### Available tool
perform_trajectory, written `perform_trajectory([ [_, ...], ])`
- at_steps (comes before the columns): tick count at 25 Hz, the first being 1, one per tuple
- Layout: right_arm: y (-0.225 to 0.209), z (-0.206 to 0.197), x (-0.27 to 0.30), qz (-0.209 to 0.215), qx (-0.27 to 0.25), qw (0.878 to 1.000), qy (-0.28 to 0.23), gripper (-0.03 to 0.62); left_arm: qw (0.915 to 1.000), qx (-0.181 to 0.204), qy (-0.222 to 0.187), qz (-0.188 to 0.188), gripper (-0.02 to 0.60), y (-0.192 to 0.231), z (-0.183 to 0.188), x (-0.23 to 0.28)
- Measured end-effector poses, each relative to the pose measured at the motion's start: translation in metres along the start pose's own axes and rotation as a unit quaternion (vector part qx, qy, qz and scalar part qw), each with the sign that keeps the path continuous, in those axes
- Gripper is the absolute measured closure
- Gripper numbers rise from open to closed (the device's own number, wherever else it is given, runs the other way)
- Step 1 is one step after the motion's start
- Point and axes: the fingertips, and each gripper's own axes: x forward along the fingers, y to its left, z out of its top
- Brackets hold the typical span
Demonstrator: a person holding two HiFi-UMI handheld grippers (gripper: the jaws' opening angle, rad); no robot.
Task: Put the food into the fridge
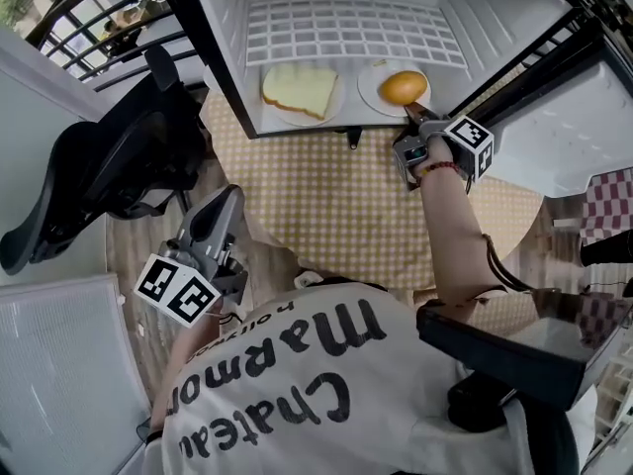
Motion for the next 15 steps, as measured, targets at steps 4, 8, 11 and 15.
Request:
perform_trajectory([
  [4,0.002,0.004,0.003,-0.031,-0.043,0.999,-0.004,0.568,1.0,-0.002,0.001,0.001,0.577,-0.001,-0.003,-0.002],
  [8,0.002,0.013,0.009,-0.061,-0.086,0.994,-0.019,0.566,1.0,0.0,-0.002,0.008,0.577,0.001,-0.002,-0.006],
  [11,0.0,0.016,0.012,-0.087,-0.115,0.989,-0.016,0.556,0.9999,-0.003,-0.005,0.015,0.577,0.002,-0.003,-0.011],
  [15,0.001,0.018,0.016,-0.113,-0.134,0.984,-0.017,0.546,0.9996,-0.006,-0.007,0.028,0.577,0.008,-0.002,-0.016],
])
